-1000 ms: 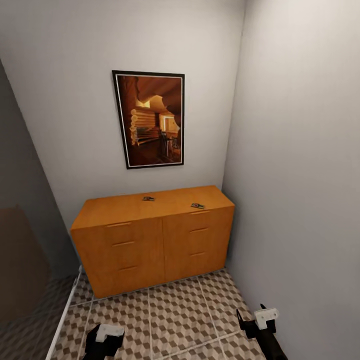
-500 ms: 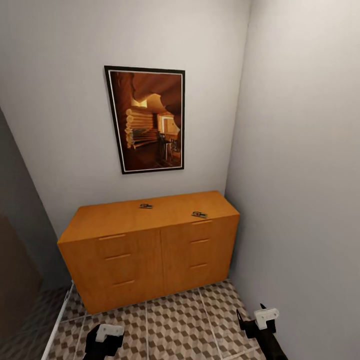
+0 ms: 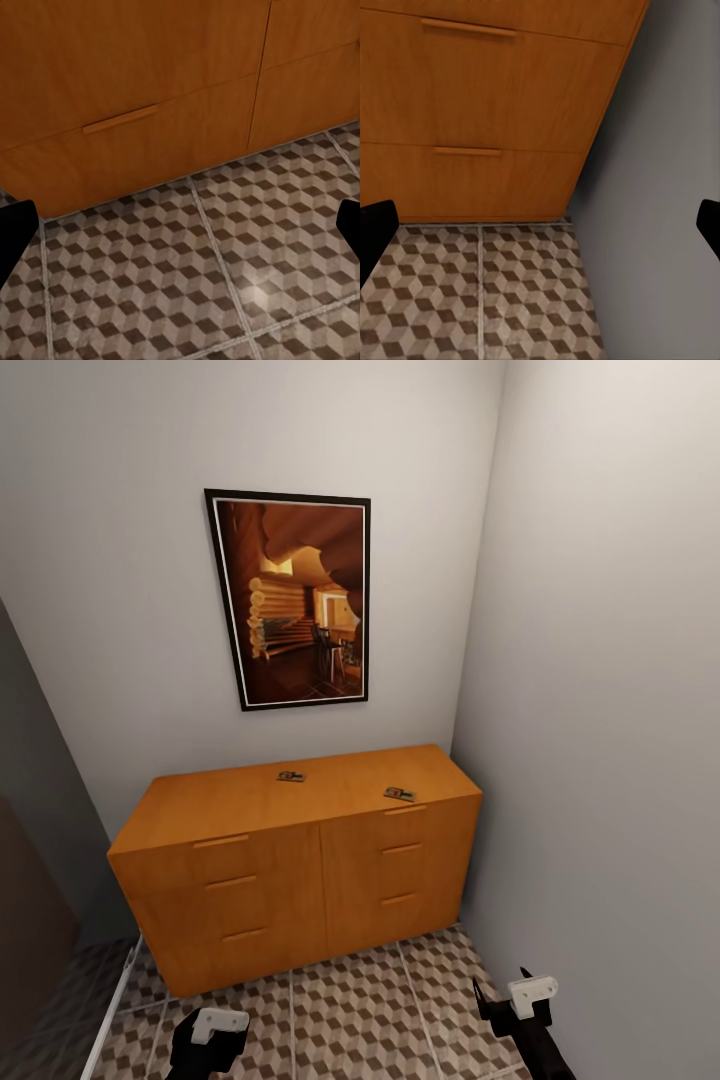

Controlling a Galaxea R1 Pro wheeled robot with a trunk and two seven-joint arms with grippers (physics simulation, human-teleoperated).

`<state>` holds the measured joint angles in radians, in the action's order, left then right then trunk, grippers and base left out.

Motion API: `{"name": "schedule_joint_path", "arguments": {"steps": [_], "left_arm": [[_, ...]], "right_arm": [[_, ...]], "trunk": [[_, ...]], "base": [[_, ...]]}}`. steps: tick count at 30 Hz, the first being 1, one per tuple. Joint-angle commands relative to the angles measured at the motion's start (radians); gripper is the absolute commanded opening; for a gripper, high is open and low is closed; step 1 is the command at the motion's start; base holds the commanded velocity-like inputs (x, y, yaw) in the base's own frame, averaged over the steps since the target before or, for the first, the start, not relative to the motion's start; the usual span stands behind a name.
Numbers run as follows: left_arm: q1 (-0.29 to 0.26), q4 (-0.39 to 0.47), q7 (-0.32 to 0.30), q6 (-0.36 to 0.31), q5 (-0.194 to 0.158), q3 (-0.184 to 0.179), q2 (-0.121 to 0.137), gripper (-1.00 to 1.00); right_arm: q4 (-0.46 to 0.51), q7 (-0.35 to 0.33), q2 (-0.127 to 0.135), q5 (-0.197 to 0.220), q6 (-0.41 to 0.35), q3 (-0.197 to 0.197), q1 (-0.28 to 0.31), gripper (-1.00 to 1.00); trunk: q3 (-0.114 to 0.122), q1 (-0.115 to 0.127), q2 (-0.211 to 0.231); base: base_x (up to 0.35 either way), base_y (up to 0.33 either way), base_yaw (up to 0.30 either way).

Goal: Take the four mousetraps from the cabinet in the bathroom and place them on the bathroom floor. Make sure all four end up on the same floor surface, and ensure that at least two of them are either under or directly next to the same bathroom sink.

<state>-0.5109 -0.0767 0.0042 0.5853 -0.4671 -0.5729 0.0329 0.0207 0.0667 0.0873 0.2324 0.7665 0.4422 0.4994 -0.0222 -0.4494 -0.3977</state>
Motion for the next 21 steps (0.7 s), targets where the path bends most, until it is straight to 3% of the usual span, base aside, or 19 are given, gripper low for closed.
{"name": "schedule_joint_path", "arguments": {"steps": [1,21], "left_arm": [[-0.001,-0.003,0.000,0.005,-0.005,-0.008,-0.001,1.00],[-0.001,-0.003,0.001,0.004,-0.005,-0.008,-0.001,1.00]], "right_arm": [[0.000,0.007,0.000,0.002,0.001,0.009,0.001,1.00],[0.000,0.007,0.000,0.002,0.000,0.009,0.001,1.00]], "trunk": [[-0.002,-0.001,-0.002],[-0.002,-0.001,-0.002]], "base": [[0.002,0.000,0.000],[0.000,0.000,0.000]]}}
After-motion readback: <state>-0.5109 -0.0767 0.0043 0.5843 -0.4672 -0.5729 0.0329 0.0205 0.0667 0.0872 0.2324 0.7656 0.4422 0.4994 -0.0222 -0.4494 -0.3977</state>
